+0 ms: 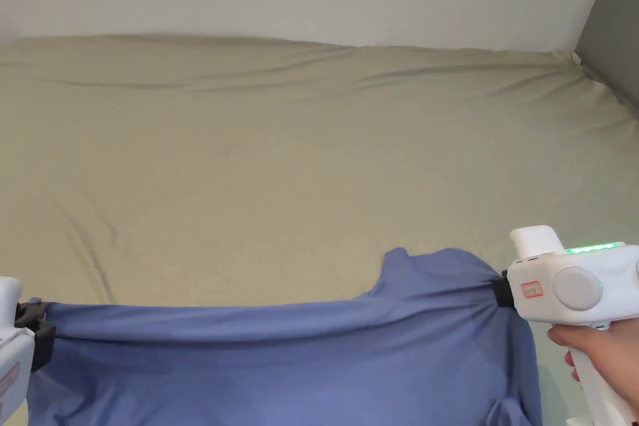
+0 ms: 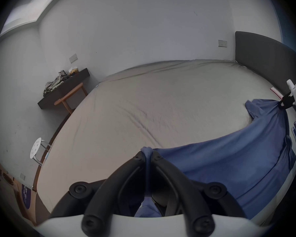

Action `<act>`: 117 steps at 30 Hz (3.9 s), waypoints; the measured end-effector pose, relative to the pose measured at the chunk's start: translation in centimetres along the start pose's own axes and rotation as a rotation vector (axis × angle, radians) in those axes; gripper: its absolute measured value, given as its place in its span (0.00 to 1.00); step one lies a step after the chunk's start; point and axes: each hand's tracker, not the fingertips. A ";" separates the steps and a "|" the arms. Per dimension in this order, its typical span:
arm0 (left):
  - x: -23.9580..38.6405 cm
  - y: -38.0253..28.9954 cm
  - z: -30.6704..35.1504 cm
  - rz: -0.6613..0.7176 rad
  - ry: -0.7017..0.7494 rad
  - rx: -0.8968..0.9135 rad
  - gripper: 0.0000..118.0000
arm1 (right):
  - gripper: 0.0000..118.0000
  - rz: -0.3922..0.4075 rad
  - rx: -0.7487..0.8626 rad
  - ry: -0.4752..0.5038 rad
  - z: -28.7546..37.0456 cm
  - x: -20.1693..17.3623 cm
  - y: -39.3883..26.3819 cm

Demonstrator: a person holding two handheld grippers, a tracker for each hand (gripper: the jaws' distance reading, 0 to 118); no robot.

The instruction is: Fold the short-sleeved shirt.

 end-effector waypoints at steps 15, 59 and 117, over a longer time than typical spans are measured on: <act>-2.4 -6.1 6.3 -0.059 -0.019 -0.133 0.03 | 0.04 0.121 -0.095 0.057 10.7 -1.5 -10.9; -3.4 -7.0 8.9 0.098 -0.078 0.006 0.96 | 0.88 0.108 0.133 -0.123 14.8 -4.2 -12.8; -10.2 -15.5 1.3 0.356 -0.413 -0.212 0.99 | 0.02 0.111 0.639 -0.056 22.7 -19.6 -9.0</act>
